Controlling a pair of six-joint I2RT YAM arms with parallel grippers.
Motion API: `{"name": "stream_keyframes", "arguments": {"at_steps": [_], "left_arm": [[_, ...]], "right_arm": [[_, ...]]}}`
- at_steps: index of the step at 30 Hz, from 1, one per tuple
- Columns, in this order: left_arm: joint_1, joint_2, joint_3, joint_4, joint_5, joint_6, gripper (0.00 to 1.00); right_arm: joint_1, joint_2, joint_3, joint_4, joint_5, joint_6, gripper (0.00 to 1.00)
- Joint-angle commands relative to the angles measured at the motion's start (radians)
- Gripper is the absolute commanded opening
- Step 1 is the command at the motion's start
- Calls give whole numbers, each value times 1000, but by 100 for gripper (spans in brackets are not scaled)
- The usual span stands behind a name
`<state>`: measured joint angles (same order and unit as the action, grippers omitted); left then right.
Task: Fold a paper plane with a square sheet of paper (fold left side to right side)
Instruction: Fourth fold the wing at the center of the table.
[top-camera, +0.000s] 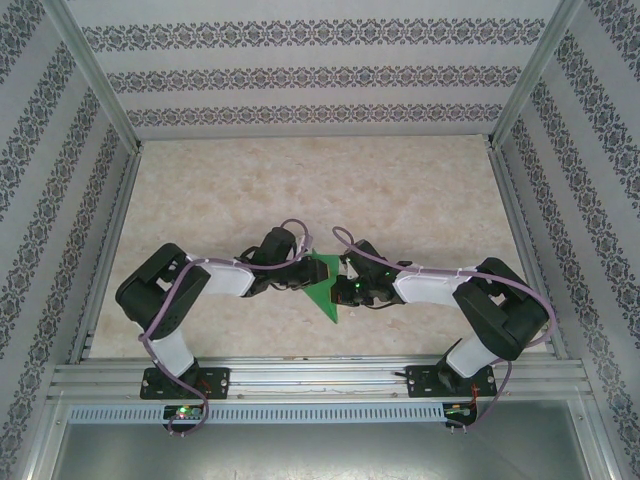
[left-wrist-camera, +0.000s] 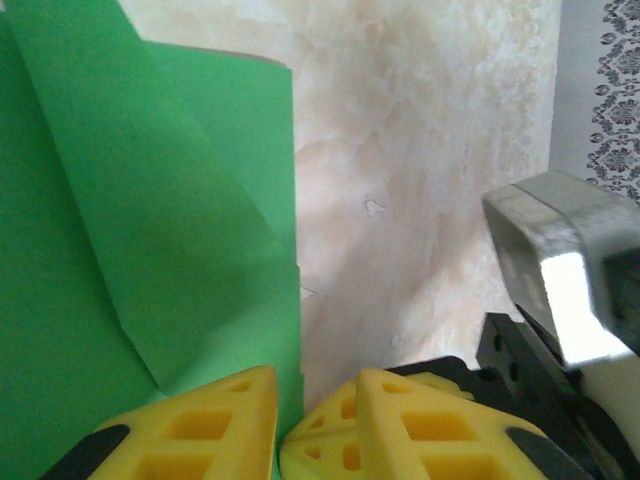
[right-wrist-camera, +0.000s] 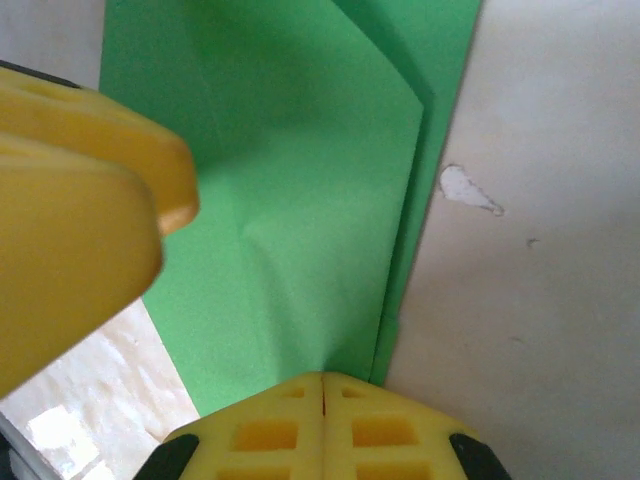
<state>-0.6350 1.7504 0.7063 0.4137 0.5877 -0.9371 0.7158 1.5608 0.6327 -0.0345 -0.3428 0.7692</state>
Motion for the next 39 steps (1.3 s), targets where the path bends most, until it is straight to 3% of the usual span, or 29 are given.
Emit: {"name": "stream_keyframes", "arguments": {"at_steps": [1,15,39], "left_arm": [[-6,40,32,43,5,-18,27],[24,85,103,-101,-83,96,27],[168,199,262,-190,-98,225,27]], "right_arm": [[9,45,-13,-157,128,-41,0],[28,68,11,-254,181,-92,0],[34,114,27,-311,194,-120,0]]}}
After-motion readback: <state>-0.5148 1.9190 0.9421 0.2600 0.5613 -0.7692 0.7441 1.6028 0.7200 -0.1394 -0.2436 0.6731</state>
